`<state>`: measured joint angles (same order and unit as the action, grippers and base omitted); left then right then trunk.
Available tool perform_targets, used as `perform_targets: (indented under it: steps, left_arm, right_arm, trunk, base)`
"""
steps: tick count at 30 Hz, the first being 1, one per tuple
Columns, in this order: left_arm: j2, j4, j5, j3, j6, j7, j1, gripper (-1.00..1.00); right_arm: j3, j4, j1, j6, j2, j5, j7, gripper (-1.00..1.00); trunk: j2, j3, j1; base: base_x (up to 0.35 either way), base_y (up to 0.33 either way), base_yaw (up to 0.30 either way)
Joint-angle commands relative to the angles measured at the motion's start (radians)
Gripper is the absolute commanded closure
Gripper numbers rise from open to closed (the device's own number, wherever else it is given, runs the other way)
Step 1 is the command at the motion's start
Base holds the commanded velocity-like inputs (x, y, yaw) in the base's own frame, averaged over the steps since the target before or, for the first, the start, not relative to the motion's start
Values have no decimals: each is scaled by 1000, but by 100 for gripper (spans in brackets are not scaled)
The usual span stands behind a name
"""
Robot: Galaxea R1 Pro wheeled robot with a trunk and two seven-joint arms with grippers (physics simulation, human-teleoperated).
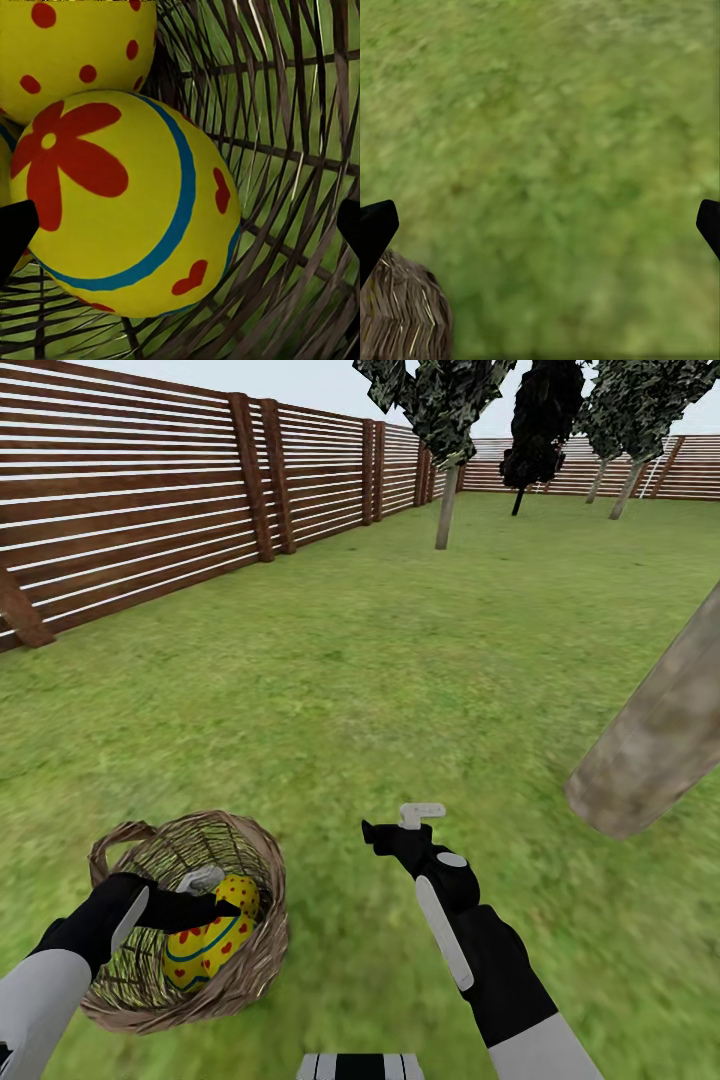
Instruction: Take the three Easter eggs out of the wicker basket on the lawn in the garden, then place them on the lawn next to a single tree (choose any tree) so that all three eggs are next to the same tree and none are left in the basket.
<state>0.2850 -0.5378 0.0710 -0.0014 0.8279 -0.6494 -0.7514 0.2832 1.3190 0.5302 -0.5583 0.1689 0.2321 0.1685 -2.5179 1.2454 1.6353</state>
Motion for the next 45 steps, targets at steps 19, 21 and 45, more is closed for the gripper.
perform_targets:
  steps: [19,21,45]
  left_arm:
    - [19,0,7,0,3,35,0,-100]
    - [19,0,8,1,2,50,0,-100]
    - [14,0,13,1,-1,83,0,-100]
  right_arm:
    - [2,-2,1,-3,1,10,9,-100]
    - [2,-2,1,-3,1,10,9,-100]
    - [42,-2,1,9,-1,11,9,-100]
  trunk:
    - [0,1,0]
    - [0,1,0]
    - [-1,16,2]
  base:
    - [0,0,0]
    - [0,0,0]
    - [0,0,0]
